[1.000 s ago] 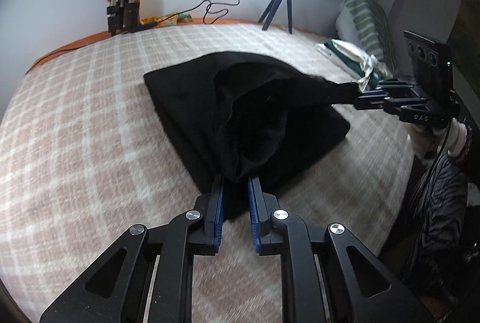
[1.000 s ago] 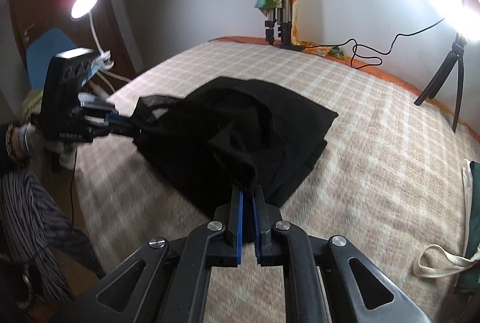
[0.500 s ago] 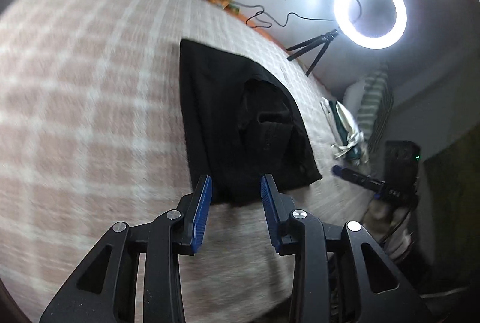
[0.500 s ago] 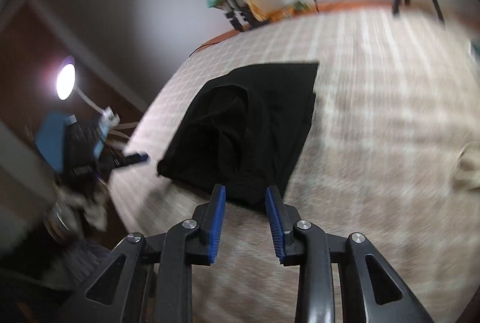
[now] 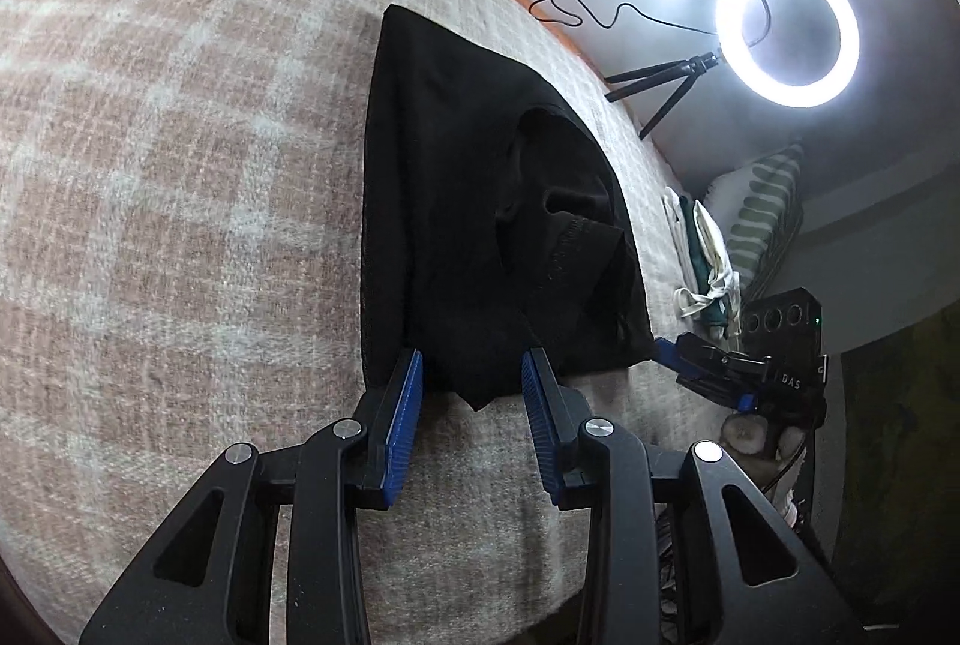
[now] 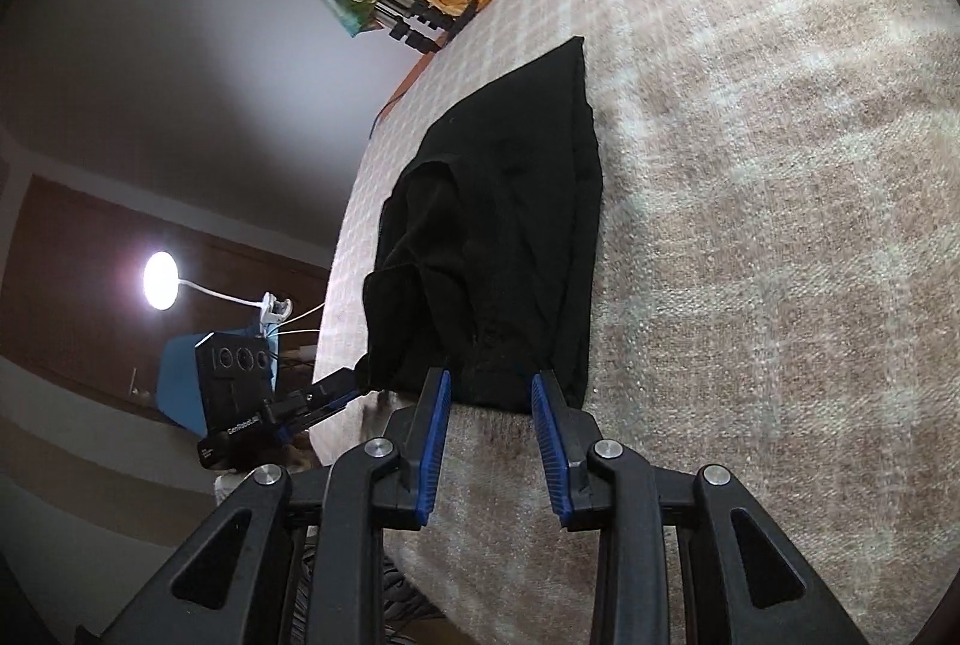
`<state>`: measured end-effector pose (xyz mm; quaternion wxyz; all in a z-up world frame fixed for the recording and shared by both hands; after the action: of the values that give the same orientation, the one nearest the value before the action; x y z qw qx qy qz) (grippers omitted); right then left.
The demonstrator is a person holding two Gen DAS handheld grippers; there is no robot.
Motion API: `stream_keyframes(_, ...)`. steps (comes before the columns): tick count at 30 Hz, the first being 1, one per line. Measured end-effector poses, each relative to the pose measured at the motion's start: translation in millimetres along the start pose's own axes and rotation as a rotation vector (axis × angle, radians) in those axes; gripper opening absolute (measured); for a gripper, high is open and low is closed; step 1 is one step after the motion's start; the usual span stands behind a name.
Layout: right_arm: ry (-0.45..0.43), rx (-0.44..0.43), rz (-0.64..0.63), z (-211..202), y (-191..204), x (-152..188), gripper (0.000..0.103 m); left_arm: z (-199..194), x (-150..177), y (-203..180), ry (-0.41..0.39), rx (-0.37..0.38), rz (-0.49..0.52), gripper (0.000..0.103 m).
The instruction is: Fold small clothes
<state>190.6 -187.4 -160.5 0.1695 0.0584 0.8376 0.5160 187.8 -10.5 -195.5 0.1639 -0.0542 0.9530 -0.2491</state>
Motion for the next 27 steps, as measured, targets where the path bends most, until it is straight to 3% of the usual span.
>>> stream_keyframes(11,0.034,0.038,-0.017,19.7,-3.0,-5.5,0.029,-0.2,-0.8,2.6,-0.002,0.032,-0.063,0.038)
stream_keyframes(14,0.044,0.047,-0.029,22.4,-2.8,-5.9,0.021,1.7,-5.3,1.8,-0.020,0.040,-0.073,0.024)
stream_keyframes(15,0.048,0.045,-0.032,22.8,-2.7,-5.3,0.020,1.8,-6.2,1.3,-0.030,0.038,-0.067,0.010)
stream_keyframes(16,0.053,0.045,-0.037,23.5,-2.3,-4.8,0.015,2.9,-7.7,-0.1,-0.035,0.035,-0.061,0.007)
stream_keyframes(20,0.063,0.059,-0.086,24.3,3.6,-4.6,0.004,-2.4,-11.4,-5.4,-0.072,0.028,-0.026,0.004)
stream_keyframes(27,0.012,0.041,-0.101,7.3,11.7,-14.8,0.002,-24.4,-20.2,3.3,-0.143,0.015,-0.024,0.003)
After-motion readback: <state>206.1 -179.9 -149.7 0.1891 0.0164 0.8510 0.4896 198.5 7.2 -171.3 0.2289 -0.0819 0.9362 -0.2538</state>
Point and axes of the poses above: each gripper's, at about its wrist camera, not at the fingertips, and z roughly the way its jaws point, y to its left, x to its underside, the point moved 10 cm from there along z, roughly the way its jaws point, and after that the axes turned 15 degrees about -x, right-handed, at the moved point
